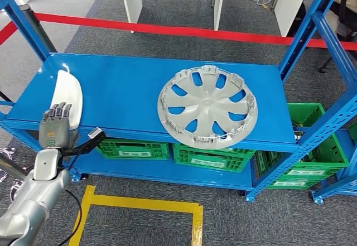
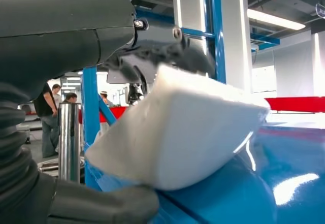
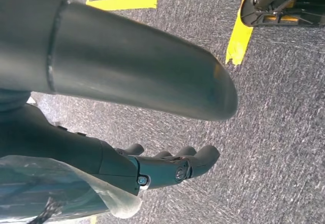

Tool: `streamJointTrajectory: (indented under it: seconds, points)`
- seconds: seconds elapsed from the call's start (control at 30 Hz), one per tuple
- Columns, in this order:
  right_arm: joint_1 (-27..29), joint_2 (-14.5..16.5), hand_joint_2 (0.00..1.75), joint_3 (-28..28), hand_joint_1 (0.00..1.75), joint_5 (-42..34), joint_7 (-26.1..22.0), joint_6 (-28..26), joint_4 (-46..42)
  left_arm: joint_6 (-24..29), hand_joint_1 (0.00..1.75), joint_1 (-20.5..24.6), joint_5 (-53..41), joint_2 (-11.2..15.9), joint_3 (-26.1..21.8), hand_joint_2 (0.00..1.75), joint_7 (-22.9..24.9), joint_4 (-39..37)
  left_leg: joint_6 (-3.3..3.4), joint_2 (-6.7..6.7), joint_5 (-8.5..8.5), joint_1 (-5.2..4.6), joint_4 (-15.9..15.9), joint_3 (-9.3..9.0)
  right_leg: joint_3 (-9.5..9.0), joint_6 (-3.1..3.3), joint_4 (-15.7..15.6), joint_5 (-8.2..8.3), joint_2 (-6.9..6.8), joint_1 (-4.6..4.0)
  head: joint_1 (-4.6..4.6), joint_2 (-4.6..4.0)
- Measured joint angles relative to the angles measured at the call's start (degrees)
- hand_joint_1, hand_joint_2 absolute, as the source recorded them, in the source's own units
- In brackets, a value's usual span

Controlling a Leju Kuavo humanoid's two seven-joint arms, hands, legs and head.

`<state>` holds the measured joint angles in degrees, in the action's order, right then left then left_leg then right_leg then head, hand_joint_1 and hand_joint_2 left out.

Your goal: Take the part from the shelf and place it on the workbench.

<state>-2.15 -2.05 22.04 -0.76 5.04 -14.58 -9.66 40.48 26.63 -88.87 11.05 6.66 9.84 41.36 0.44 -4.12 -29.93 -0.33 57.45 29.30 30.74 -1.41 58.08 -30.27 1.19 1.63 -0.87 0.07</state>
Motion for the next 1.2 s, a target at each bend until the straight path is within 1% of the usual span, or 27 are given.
streamJointTrajectory:
  seconds: [0.13, 0.3, 0.53, 0.77, 0.93, 1.07, 1.13, 1.2]
  points:
    - [0.0, 0.0, 0.0, 0.1, 0.0, 0.0, 0.3, 0.0, 0.0, 0.0, 1.75, 0.0, 1.4, 0.0, -0.8, 1.75, -1.5, -0.2, 0.0, 0.0, 0.0, 0.0, 0.0, 0.0, 0.0, 0.0, 0.0, 0.0, 0.0, 0.0, 0.01, 0.0]
    - [0.0, 0.0, 0.0, 0.2, 0.0, 0.0, 0.3, -0.1, 0.0, 0.0, 1.75, 0.0, 2.4, 0.0, -3.3, 1.75, -3.1, -0.1, 0.0, 0.0, 0.0, 0.0, 0.0, 0.01, 0.0, 0.0, 0.0, 0.0, 0.0, -0.01, 0.01, 0.0]
    - [0.1, 0.0, 0.0, 0.3, 0.0, -0.1, 0.0, -0.2, 0.0, 0.0, 1.75, -0.4, 2.7, 0.0, -6.6, 1.75, -4.3, 0.3, 0.0, 0.0, 0.0, 0.0, 0.0, 0.01, 0.0, 0.0, 0.0, 0.0, 0.0, 0.0, 0.01, 0.0]
    - [0.1, 0.0, 0.0, 0.3, 0.0, -0.1, 0.0, -0.2, 0.0, 0.0, 1.75, -0.5, 2.7, 0.0, -8.0, 1.75, -4.8, 0.9, 0.0, 0.0, 0.0, 0.0, 0.0, 0.01, -0.01, 0.0, 0.0, 0.0, 0.0, 0.0, 0.02, 0.0]
    - [0.1, 0.0, 0.0, 0.3, 0.0, -0.5, -0.4, -0.3, 0.0, 0.0, 1.75, -1.1, 3.8, -0.4, -10.3, 1.75, -8.0, 3.3, 0.0, 0.0, 0.0, 0.0, 0.0, 0.01, 0.0, 0.0, 0.0, 0.0, 0.0, 0.0, 0.01, 0.0]
    - [0.1, 0.0, 1.75, 0.2, 0.0, -1.1, -1.5, -0.6, 0.0, 0.0, 1.75, -1.4, 3.9, -0.8, -12.4, 1.75, -10.8, 6.8, 0.0, 0.0, 0.0, 0.0, 0.0, 0.01, 0.0, 0.0, 0.0, 0.0, 0.0, -0.01, 0.0, 0.0]
    - [0.1, 0.0, 1.75, 0.2, 0.0, -1.4, -2.0, -0.9, 0.0, 0.0, 1.75, -1.5, 3.7, -0.9, -13.2, 1.75, -11.9, 9.1, 0.0, 0.0, 0.0, 0.0, 0.0, 0.01, 0.0, 0.0, 0.0, 0.0, 0.0, -0.01, 0.01, 0.0]
    - [0.1, 0.0, 0.87, 0.0, 0.0, -1.8, -2.1, -1.1, 0.0, 0.0, 1.75, -1.5, 3.4, -1.0, -13.6, 1.75, -12.4, 11.2, 0.0, 0.0, 0.0, 0.0, 0.0, 0.01, 0.0, 0.0, 0.0, 0.0, 0.0, 0.0, 0.01, 0.0]
